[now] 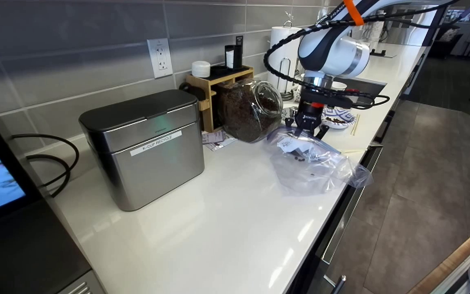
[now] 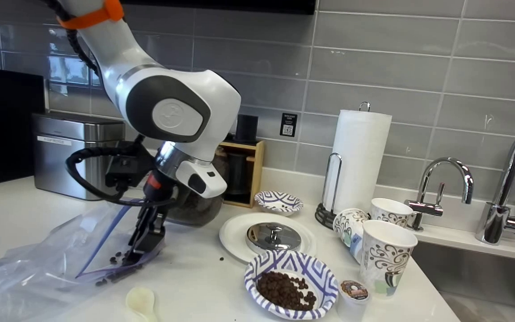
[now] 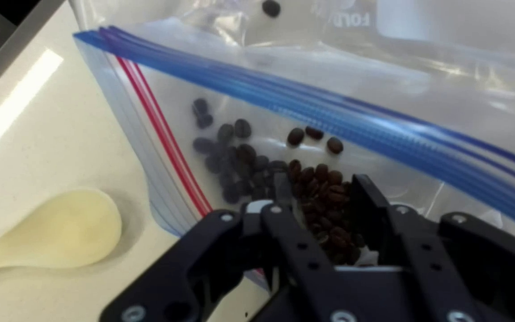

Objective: Open the clear bag and put some coffee beans from the bag into the black and white bowl.

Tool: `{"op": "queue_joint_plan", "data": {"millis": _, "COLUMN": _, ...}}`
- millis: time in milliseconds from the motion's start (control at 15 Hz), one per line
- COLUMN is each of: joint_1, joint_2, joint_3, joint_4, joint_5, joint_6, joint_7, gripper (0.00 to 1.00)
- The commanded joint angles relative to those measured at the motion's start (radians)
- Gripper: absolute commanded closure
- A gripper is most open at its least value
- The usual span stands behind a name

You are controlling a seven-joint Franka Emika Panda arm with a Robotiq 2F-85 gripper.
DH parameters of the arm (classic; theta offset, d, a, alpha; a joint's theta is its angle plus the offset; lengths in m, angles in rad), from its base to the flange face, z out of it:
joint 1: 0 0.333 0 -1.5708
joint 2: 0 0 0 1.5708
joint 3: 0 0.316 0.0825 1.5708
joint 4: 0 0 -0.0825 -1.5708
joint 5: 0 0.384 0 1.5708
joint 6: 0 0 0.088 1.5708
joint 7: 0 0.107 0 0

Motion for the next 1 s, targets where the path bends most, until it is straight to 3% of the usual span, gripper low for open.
{"op": "queue_joint_plan", "data": {"millis": 0, "joint_1": 0.013, "joint_2": 0.024, "joint_3": -0.001, "joint_4": 0.016, "joint_5": -0.001, "joint_6": 0.000, "joint_7": 0.038, "gripper": 0.81}}
{"op": "queue_joint_plan", "data": {"millis": 67, "joint_1": 0.014, "joint_2": 0.025, "joint_3": -0.002, "joint_4": 0.016, "joint_5": -0.003, "joint_6": 0.000, "joint_7": 0.041, "gripper": 0.82}}
{"op": "queue_joint_plan", "data": {"millis": 133, "joint_1": 0.015, "joint_2": 0.026, "joint_3": -0.002, "joint_4": 0.017, "joint_5": -0.004, "joint_6": 0.000, "joint_7": 0.045, "gripper": 0.95}}
{"op": "queue_joint_plan", "data": {"millis": 200, "joint_1": 0.016, "joint_2": 0.027, "joint_3": -0.003, "joint_4": 0.017, "joint_5": -0.006, "joint_6": 0.000, "joint_7": 0.049, "gripper": 1.00}}
{"op": "queue_joint_plan", "data": {"millis": 933, "joint_1": -0.017, "joint_2": 0.009, "joint_3": -0.008, "joint_4": 0.034, "joint_5": 0.038, "joint_6": -0.053, "joint_7": 0.034, "gripper": 0.99}}
